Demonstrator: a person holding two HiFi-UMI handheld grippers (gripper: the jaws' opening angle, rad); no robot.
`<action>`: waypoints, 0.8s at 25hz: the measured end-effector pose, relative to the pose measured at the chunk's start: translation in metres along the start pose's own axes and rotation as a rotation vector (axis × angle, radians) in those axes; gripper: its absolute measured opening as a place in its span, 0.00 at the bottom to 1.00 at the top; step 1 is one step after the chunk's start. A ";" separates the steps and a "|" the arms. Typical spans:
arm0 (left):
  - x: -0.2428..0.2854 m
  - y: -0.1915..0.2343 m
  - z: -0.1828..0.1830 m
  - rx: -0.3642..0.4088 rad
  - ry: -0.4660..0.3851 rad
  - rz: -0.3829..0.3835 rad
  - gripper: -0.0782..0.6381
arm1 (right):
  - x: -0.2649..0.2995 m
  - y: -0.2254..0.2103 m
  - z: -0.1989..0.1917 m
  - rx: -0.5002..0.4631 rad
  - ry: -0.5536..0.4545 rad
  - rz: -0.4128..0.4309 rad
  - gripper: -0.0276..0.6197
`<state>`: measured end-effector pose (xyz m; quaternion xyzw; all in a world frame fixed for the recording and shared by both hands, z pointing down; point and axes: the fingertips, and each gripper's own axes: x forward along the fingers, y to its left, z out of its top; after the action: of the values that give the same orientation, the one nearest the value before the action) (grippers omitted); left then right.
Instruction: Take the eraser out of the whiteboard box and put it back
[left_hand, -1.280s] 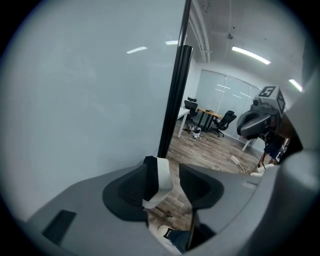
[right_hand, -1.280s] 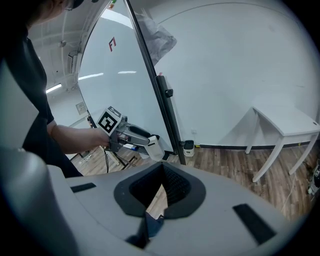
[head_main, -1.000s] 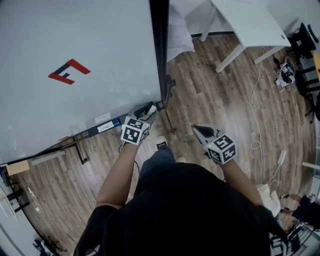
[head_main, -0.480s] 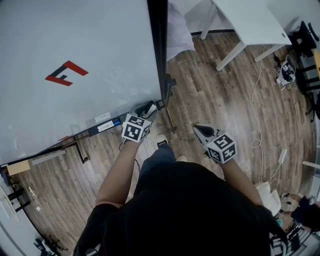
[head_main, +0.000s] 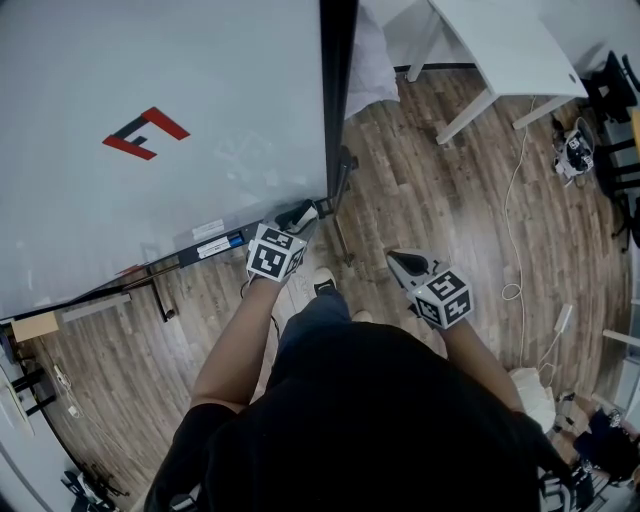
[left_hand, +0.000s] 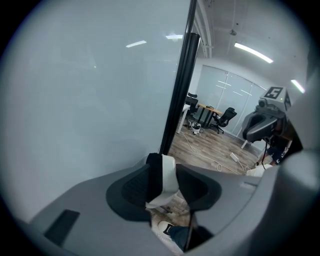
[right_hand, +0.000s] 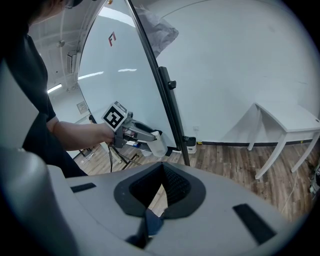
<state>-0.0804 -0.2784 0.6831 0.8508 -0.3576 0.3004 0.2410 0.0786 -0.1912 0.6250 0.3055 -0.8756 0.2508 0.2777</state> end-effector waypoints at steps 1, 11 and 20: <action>-0.001 0.000 0.000 0.001 -0.001 0.001 0.34 | 0.000 0.000 0.000 -0.001 -0.001 0.000 0.04; -0.007 -0.006 0.006 0.027 -0.007 0.007 0.33 | -0.006 0.002 0.000 0.002 -0.011 0.003 0.04; -0.020 -0.010 0.018 0.043 -0.034 0.022 0.32 | -0.015 0.009 -0.002 -0.005 -0.018 0.007 0.04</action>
<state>-0.0779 -0.2740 0.6546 0.8567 -0.3645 0.2961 0.2135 0.0828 -0.1778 0.6145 0.3040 -0.8797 0.2469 0.2699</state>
